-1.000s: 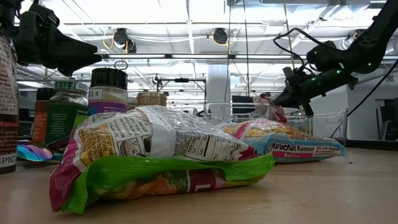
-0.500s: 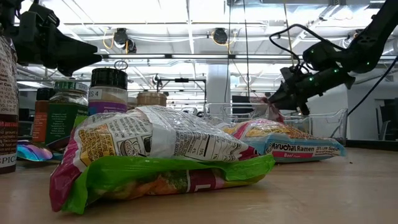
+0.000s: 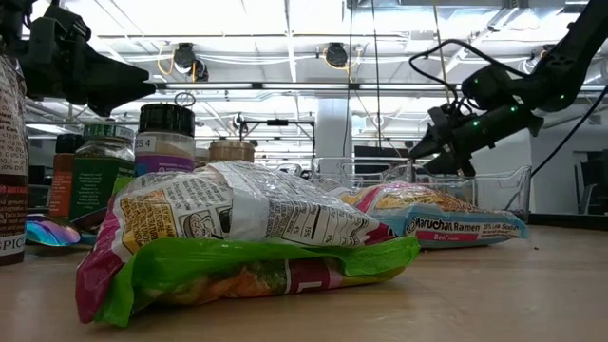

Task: Pick & Place Food Item
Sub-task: Put the blue noodle pack into the right transparent bin

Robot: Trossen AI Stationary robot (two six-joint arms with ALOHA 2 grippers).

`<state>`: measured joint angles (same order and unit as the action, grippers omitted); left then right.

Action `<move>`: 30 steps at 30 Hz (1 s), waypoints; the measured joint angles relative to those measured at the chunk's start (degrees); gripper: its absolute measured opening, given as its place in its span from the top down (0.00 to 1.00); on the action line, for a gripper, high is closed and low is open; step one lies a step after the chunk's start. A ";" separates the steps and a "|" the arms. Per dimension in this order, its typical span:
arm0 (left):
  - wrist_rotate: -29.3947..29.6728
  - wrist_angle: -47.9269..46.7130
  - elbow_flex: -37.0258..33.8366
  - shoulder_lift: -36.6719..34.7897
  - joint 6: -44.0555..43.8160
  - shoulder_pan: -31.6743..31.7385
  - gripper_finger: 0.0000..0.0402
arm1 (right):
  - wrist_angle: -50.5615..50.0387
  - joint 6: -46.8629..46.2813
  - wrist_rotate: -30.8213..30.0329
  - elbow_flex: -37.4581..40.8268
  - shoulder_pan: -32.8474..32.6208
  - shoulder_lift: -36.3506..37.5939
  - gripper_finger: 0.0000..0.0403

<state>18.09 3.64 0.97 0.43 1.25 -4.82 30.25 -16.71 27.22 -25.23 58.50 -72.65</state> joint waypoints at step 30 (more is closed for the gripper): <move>0.00 0.00 0.00 0.00 0.00 0.00 0.43 | -16.30 16.73 -13.10 -6.53 -60.19 10.87 0.38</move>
<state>18.09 3.64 0.97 0.43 1.25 -4.82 13.95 0.02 14.13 -31.77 -1.68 -61.78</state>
